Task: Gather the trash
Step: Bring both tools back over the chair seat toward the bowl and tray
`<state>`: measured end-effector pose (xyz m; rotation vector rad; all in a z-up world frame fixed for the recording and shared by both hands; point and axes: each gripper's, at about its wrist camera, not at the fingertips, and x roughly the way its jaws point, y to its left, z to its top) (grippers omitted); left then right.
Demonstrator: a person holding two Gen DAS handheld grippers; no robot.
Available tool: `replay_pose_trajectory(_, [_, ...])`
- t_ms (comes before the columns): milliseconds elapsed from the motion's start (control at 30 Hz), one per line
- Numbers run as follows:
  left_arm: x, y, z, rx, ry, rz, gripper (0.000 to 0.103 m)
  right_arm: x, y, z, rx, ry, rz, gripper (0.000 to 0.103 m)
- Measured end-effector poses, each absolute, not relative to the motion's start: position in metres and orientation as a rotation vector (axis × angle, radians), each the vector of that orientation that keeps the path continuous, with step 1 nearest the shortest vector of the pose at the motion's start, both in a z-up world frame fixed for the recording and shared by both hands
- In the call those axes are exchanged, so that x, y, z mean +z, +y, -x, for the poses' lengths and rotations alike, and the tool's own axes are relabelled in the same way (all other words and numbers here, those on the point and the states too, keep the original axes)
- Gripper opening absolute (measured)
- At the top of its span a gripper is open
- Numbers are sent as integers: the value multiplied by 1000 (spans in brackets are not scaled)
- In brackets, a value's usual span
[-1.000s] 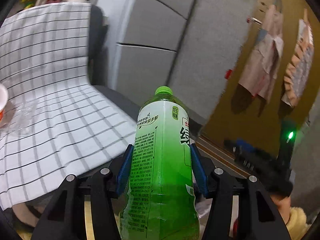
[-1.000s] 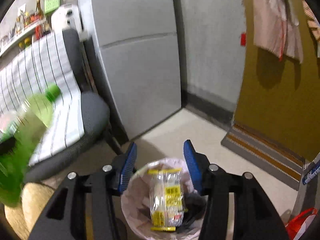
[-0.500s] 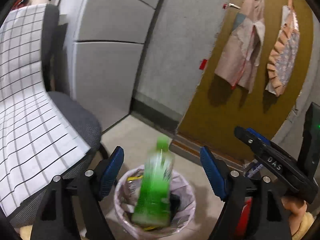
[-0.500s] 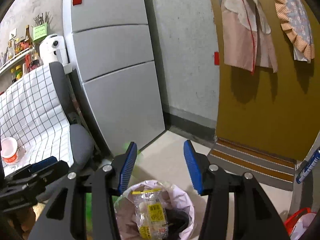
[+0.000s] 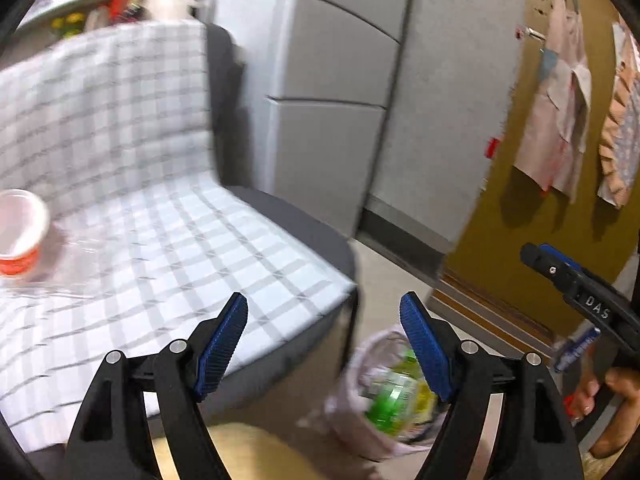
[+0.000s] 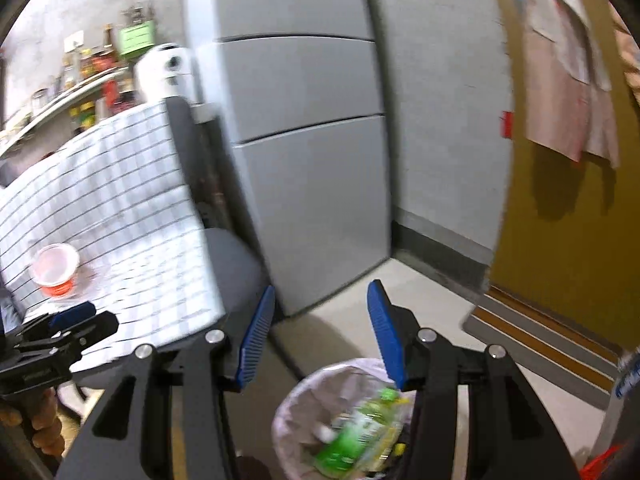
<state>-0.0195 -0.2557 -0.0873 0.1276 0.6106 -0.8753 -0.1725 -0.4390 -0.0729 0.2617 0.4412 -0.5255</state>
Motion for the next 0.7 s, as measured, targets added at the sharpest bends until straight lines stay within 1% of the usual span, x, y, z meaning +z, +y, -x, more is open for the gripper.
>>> replay_pose_trajectory(200, [-79,-178,0,-683,570,-94,79,-62,-389,122,-376,453,-181,48])
replay_pose_trajectory(400, [-80,-108,-28,-500,582,-48,79,-55,-341,57,-222,484,-110,48])
replay_pose_trajectory(600, [-74,-47,-54,-333,573,11,79,-64,-301,-6,-94,540,-79,48])
replay_pose_trajectory(633, [-74,-40,-57,-313,572,15,79,-68,-293,-21,-72,560,-71,43])
replay_pose_trajectory(667, [-73,-32,-62,-286,569,20,79,-71,-287,-31,-59,573,-67,33])
replay_pose_trajectory(700, [-74,-25,-68,-259,570,24,79,-75,-283,-41,-37,590,-66,29])
